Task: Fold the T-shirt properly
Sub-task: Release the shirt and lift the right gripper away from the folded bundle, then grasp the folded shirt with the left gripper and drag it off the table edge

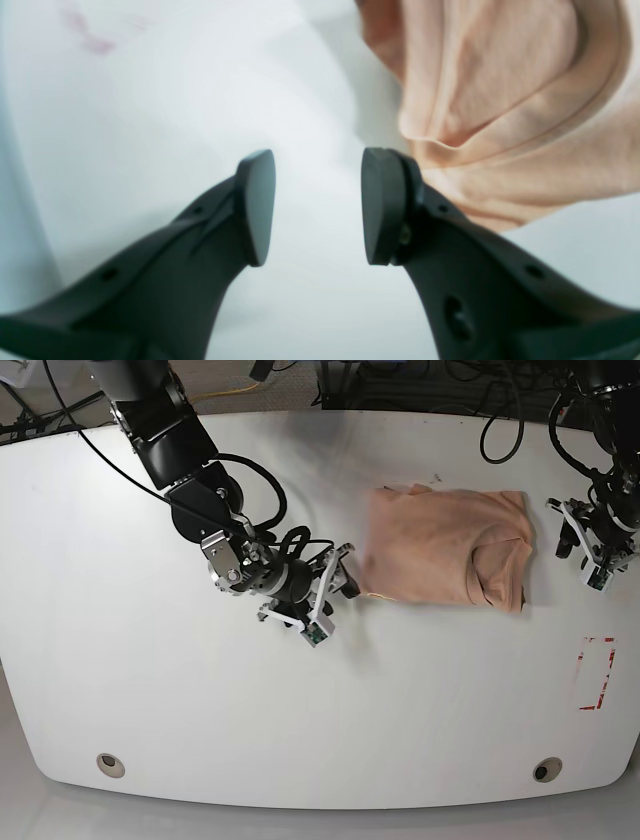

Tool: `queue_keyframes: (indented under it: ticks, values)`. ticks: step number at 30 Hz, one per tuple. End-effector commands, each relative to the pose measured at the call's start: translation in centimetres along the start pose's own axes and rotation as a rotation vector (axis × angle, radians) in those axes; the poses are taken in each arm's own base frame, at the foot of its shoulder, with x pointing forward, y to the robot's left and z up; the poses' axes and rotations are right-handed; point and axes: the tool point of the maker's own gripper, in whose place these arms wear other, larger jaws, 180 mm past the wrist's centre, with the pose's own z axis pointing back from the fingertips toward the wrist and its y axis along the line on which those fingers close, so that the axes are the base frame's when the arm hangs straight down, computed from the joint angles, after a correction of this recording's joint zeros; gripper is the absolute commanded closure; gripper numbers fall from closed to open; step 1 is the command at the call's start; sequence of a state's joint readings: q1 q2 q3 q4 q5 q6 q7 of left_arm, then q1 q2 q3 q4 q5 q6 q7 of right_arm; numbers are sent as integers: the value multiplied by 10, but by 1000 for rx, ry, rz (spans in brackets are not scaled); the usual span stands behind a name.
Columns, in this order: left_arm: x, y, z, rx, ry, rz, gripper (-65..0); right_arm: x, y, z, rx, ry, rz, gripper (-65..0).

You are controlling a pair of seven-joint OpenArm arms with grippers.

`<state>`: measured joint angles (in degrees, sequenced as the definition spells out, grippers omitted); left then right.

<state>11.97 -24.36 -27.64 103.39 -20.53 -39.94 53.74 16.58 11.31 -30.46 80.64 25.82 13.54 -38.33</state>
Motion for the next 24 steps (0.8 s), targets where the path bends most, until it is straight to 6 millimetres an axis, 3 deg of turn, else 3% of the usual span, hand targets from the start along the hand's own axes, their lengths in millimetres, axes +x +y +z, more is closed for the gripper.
queue_keyframes:
  ticks: [1, 7, 13, 19, 21, 24]
  values:
    - [5, -1, 11, 15, 2, -39, -257, 36, 14, 4, 26, -86, 28, -306]
    - [-25, -32, 7, -44, 59, 9, -257, 54, 38, -12, 79, -104, 9, -306]
    - [-37, -67, -1, -104, 62, 99, -257, 56, 47, -38, 77, -71, 63, -306]
    - [-43, -101, -13, -141, 98, 107, -257, 51, 25, -57, -13, -47, 137, -306]
    - [-54, -114, -22, -162, 146, 107, -257, 45, 18, -61, -33, -40, 154, -306]
    - [-50, -114, -40, -163, 159, 95, -257, 31, 9, -58, -26, -13, 203, -306]
